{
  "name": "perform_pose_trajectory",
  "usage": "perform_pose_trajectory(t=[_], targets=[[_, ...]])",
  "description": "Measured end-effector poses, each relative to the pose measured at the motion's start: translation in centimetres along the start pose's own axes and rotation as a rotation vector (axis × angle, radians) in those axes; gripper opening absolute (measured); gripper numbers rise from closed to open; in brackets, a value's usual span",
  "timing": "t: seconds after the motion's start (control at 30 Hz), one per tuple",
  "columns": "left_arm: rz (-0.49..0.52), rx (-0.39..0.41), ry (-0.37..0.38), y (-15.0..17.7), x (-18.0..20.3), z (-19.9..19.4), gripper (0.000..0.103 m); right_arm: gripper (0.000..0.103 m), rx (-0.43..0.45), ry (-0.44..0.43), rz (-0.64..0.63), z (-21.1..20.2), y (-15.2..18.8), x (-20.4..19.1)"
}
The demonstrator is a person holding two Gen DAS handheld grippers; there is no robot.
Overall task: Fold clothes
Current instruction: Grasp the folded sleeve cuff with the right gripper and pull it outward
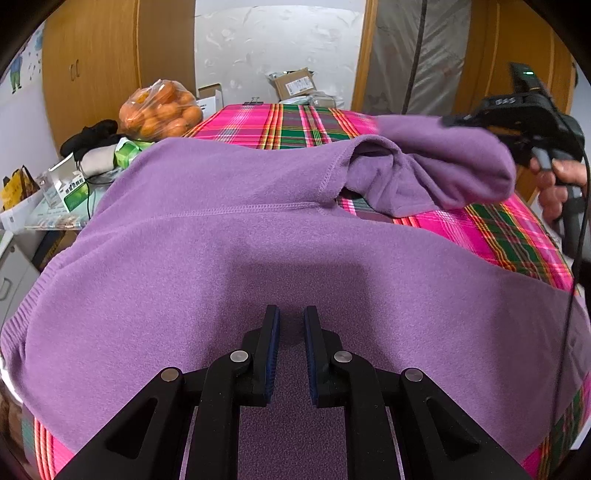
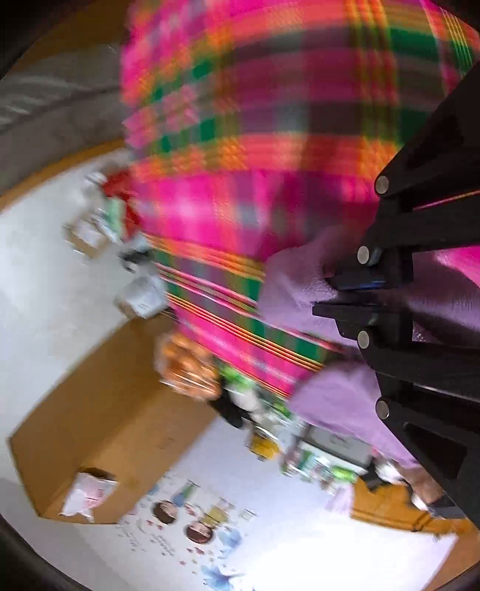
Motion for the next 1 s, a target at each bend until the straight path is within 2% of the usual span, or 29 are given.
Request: perform_pose_trajectory(t=[0.17, 0.27, 0.5, 0.67, 0.8, 0.9, 0.97, 1.0], targets=[[0.005, 0.000, -0.006, 0.0, 0.0, 0.1, 0.013, 0.006, 0.215, 0.108, 0.051, -7.8, -5.5, 4.5], [0.007, 0.000, -0.009, 0.0, 0.1, 0.1, 0.013, 0.006, 0.286, 0.149, 0.063, -10.7, -6.8, 6.4], [0.014, -0.001, -0.017, 0.1, 0.2, 0.1, 0.013, 0.006, 0.232, 0.247, 0.108, -9.0, -5.0, 11.3], [0.016, -0.001, -0.020, 0.0, 0.3, 0.1, 0.013, 0.009, 0.175, 0.256, 0.105, -7.3, -4.0, 12.5], [0.017, -0.001, -0.021, 0.0, 0.3, 0.0, 0.013, 0.013, 0.054, 0.307, 0.058, -5.1, -2.5, 13.0], [0.014, -0.001, -0.017, 0.0, 0.3, 0.0, 0.013, 0.015, 0.037, 0.529, 0.054, -5.2, -2.0, 15.5], [0.014, -0.001, -0.018, 0.0, 0.3, -0.1, 0.013, 0.017, 0.084, 0.613, 0.061, -6.2, -2.3, 16.2], [0.015, -0.001, -0.019, 0.0, 0.2, -0.1, 0.013, 0.018, 0.108, 0.627, 0.048, -6.6, -2.5, 16.0]])
Point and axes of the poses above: each gripper's, at about its wrist camera, not at the fingertips, and z roughly the way its jaws point, x to its right, y to its underside, the point moved 8 cm from there along z, roughly the way its jaws point, and after that the axes turned 1 degree about y, right-handed, at the moved point
